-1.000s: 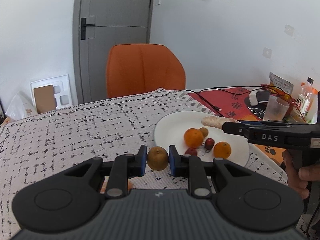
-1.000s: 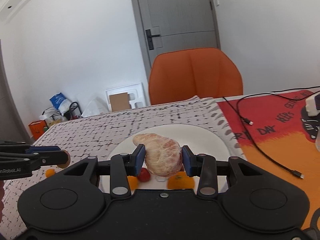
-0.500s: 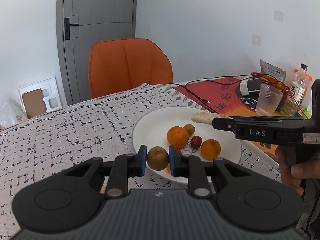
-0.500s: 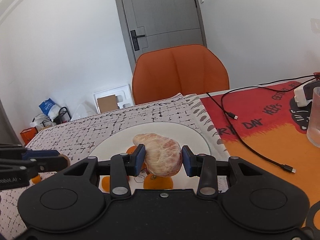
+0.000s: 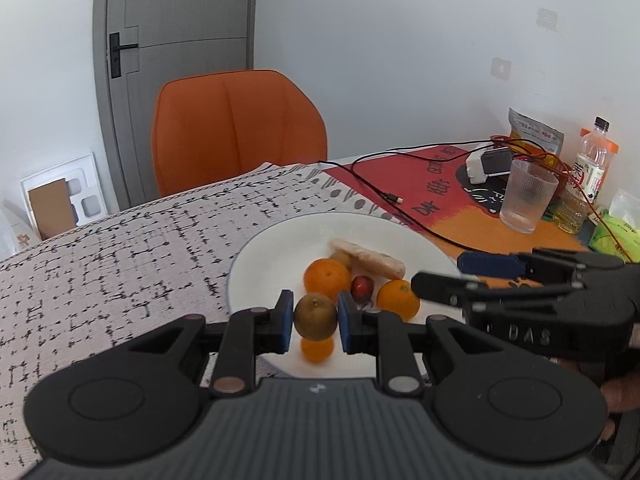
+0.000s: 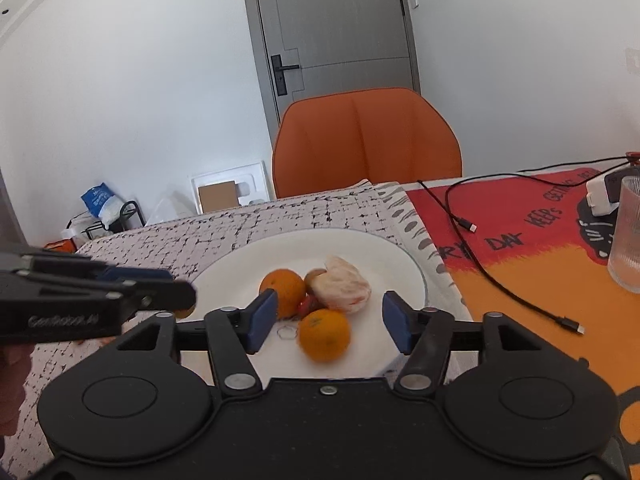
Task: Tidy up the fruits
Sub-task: 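Open both grippers to drop the pomelo segment and kiwi into the bowl, then move the left gripper to a small orange while the right gripper approaches the second pomelo segment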
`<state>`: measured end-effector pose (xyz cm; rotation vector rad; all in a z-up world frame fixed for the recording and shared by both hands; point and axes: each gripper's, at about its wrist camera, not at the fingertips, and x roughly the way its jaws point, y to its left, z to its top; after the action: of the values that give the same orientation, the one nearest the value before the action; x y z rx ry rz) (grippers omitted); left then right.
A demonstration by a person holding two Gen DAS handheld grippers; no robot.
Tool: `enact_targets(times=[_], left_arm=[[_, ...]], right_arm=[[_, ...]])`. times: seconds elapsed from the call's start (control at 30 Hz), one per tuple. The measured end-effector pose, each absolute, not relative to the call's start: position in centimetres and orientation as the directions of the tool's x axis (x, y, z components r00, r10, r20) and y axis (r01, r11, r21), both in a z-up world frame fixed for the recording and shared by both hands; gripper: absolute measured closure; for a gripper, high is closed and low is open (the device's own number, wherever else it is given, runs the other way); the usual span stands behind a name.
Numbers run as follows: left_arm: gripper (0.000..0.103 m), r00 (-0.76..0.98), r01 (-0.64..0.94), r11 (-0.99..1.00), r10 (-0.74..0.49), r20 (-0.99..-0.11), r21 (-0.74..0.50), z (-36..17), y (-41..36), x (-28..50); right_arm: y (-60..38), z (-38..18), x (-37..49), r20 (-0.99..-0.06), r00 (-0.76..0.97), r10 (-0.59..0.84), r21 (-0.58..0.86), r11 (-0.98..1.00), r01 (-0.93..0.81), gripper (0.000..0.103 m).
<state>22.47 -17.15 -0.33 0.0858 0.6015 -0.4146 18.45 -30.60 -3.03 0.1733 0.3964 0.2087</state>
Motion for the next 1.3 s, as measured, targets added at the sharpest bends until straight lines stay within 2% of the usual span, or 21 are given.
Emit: enact_targets(times=[0.17,0.33,0.43,0.57,0.63,0.7,0.77,0.87,1.3], left_arm=[[0.082,0.746,0.410,0.912,-0.358,-0.562,-0.036,-0.1,-17.8,22.5],[0.078,0.747,0.393,0.919,-0.337,-0.573,-0.028,0.1,-17.2,22.3],[0.065,0.753,0.376,0.927,-0.319,-0.575,-0.022,0.2,-16.2,22.1],[0.046,0.768,0.348,0.937,-0.294,-0.569,-0.015,0.4,-14.7,21.8],[0.039,0.780,0.330,0.944,-0.275,-0.562,-0.005,0.4,-13.9,21.6],[0.027,0.792,0.304,0.953,-0.250,-0.557,0.006,0.4,-13.2,21.4],[0.024,0.800,0.283,0.959,-0.230,-0.554,0.011,0.3,-12.4,21.2],[0.022,0.800,0.266,0.964,-0.219,-0.558,0.003,0.0,-11.1,20.8],[0.020,0.795,0.176,0.984,-0.153,-0.587,-0.018,-1.7,-5.9,19.7]], right_arm=[[-30.6,-3.0,17.8,-0.367,0.900,0.236,0.206,0.964,-0.169,0.040],[-30.2,-3.0,17.6,-0.372,0.899,0.231,0.200,0.966,-0.165,0.030],[-29.8,-2.9,17.6,-0.370,0.903,0.218,0.185,0.970,-0.158,0.023],[-29.1,-2.8,17.8,-0.374,0.902,0.216,0.170,0.972,-0.162,0.020],[-28.7,-2.8,17.9,-0.376,0.901,0.217,0.167,0.972,-0.165,0.014],[-28.3,-2.7,18.0,-0.375,0.901,0.217,0.165,0.972,-0.165,0.009],[-27.9,-2.6,18.1,-0.373,0.899,0.227,0.174,0.969,-0.173,0.006],[-27.3,-2.5,18.1,-0.371,0.896,0.245,0.180,0.965,-0.189,0.000],[-24.0,-2.3,18.5,-0.378,0.871,0.313,0.187,0.948,-0.259,0.000]])
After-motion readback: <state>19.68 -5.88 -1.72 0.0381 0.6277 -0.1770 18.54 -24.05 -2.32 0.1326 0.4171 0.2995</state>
